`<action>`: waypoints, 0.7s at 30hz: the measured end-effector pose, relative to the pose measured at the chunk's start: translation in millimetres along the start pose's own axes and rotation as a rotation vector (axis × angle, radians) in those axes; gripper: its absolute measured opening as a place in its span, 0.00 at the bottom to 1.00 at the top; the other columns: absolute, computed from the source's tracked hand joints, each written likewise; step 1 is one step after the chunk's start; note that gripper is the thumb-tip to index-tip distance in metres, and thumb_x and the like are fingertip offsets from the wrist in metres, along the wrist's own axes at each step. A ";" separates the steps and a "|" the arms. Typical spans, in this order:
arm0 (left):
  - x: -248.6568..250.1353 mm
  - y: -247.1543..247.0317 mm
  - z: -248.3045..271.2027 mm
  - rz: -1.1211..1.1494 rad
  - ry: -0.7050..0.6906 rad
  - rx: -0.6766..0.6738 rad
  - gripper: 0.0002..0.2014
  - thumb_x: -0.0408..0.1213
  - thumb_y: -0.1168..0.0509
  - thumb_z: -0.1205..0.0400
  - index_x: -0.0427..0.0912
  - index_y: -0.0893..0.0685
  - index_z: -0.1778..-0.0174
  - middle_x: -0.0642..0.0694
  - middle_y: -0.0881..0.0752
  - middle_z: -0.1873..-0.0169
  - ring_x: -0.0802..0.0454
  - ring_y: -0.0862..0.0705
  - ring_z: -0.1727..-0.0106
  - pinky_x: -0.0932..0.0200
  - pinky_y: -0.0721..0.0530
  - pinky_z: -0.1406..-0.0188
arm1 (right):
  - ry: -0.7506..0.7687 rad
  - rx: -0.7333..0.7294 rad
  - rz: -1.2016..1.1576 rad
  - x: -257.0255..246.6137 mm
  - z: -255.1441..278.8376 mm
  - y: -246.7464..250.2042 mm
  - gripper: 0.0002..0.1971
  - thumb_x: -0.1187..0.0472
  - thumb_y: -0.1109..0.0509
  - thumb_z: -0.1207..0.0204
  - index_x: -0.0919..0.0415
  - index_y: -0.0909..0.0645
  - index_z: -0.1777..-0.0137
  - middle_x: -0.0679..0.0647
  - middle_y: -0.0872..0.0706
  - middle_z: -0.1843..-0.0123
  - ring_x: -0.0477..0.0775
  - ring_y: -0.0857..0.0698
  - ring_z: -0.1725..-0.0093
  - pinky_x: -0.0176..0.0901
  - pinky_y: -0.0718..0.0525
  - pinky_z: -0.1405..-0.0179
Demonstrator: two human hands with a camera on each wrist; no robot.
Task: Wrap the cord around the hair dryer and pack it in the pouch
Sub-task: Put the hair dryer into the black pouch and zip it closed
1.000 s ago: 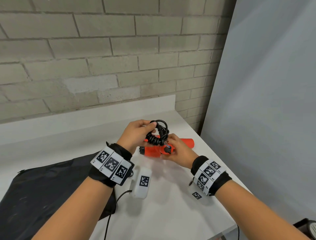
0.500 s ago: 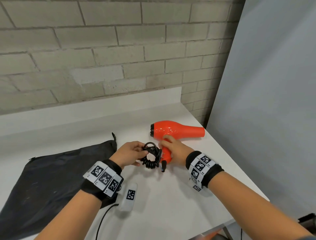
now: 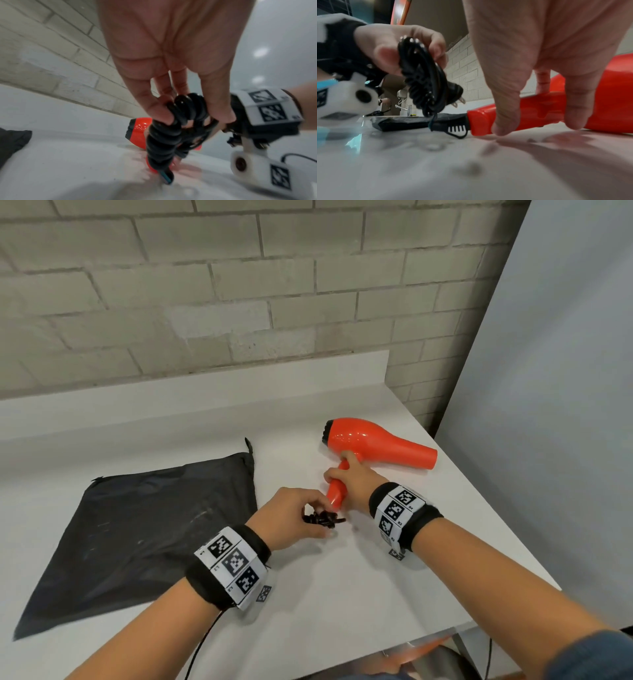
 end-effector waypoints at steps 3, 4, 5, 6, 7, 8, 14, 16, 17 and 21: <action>1.0 -17.7 -0.8 -0.115 0.023 -0.047 0.16 0.39 0.25 0.30 0.46 0.16 0.47 0.49 0.16 0.54 0.59 0.22 0.59 0.75 0.30 0.58 | 0.009 -0.015 -0.025 -0.7 1.2 3.1 0.28 0.63 0.24 0.35 0.52 0.27 0.35 0.59 0.40 0.26 0.67 0.29 0.34 0.54 0.26 0.32; 1.6 -23.4 -1.7 -0.155 0.031 -0.069 0.18 0.39 0.26 0.30 0.44 0.17 0.44 0.46 0.16 0.50 0.56 0.21 0.55 0.72 0.29 0.54 | 0.009 -0.015 -0.030 -0.4 1.2 4.6 0.29 0.65 0.25 0.34 0.53 0.28 0.34 0.59 0.40 0.26 0.66 0.28 0.35 0.54 0.26 0.33; 1.4 -29.6 -2.2 -0.194 0.042 -0.096 0.19 0.38 0.27 0.29 0.43 0.19 0.42 0.44 0.16 0.46 0.52 0.20 0.50 0.70 0.30 0.52 | 0.003 -0.016 -0.037 0.0 0.9 5.1 0.30 0.67 0.25 0.34 0.55 0.29 0.32 0.59 0.39 0.26 0.66 0.26 0.36 0.53 0.24 0.34; 2.1 -35.2 -2.9 -0.230 0.046 -0.122 0.20 0.37 0.28 0.28 0.42 0.20 0.40 0.43 0.17 0.43 0.48 0.20 0.46 0.69 0.31 0.51 | -0.007 -0.012 -0.046 0.5 0.3 5.9 0.31 0.69 0.26 0.34 0.57 0.31 0.31 0.59 0.38 0.27 0.65 0.24 0.37 0.52 0.23 0.35; 2.8 -40.5 -3.7 -0.255 0.047 -0.148 0.20 0.35 0.29 0.27 0.41 0.21 0.38 0.42 0.18 0.41 0.47 0.20 0.43 0.70 0.32 0.51 | -0.019 -0.006 -0.058 0.7 -0.1 6.6 0.32 0.70 0.26 0.34 0.60 0.32 0.30 0.59 0.37 0.27 0.64 0.23 0.38 0.51 0.22 0.37; 3.7 -45.8 -3.8 -0.266 0.047 -0.169 0.19 0.32 0.31 0.26 0.39 0.21 0.38 0.41 0.18 0.41 0.46 0.20 0.41 0.71 0.32 0.51 | -0.027 -0.001 -0.068 0.8 0.2 6.9 0.32 0.70 0.27 0.33 0.62 0.33 0.30 0.58 0.36 0.28 0.64 0.22 0.39 0.51 0.21 0.38; 8.9 -56.6 2.8 -0.261 0.046 -0.273 0.19 0.32 0.37 0.23 0.40 0.22 0.35 0.39 0.16 0.43 0.47 0.19 0.44 0.69 0.30 0.52 | -0.031 -0.010 -0.058 1.9 1.1 4.4 0.27 0.69 0.29 0.31 0.61 0.31 0.31 0.58 0.37 0.25 0.65 0.24 0.35 0.54 0.23 0.34; 6.2 -49.4 8.1 -0.212 0.085 -0.319 0.22 0.39 0.34 0.23 0.47 0.25 0.31 0.41 0.15 0.45 0.52 0.20 0.49 0.65 0.27 0.48 | -0.043 -0.026 -0.060 3.0 1.4 4.4 0.28 0.66 0.29 0.31 0.59 0.31 0.30 0.56 0.38 0.24 0.65 0.28 0.31 0.56 0.25 0.31; 4.7 -44.4 11.0 -0.181 0.102 -0.343 0.23 0.41 0.34 0.23 0.49 0.26 0.31 0.42 0.14 0.44 0.54 0.20 0.50 0.65 0.26 0.45 | -0.048 -0.034 -0.050 3.1 1.3 5.1 0.28 0.65 0.29 0.30 0.59 0.31 0.30 0.56 0.38 0.24 0.65 0.30 0.30 0.56 0.26 0.30; -4.7 -7.4 18.7 -0.140 0.144 -0.357 0.22 0.46 0.34 0.23 0.53 0.25 0.32 0.51 0.20 0.34 0.54 0.17 0.46 0.63 0.24 0.40 | -0.086 -0.066 0.026 -1.5 -1.6 11.4 0.25 0.60 0.31 0.27 0.59 0.31 0.30 0.58 0.34 0.27 0.65 0.33 0.31 0.56 0.28 0.32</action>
Point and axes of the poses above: each hand's wrist, its own z-axis away from the middle knuckle, its own y-axis out of the back of the hand, x = y × z, the point moved 6 cm from there along -z, towards the middle knuckle
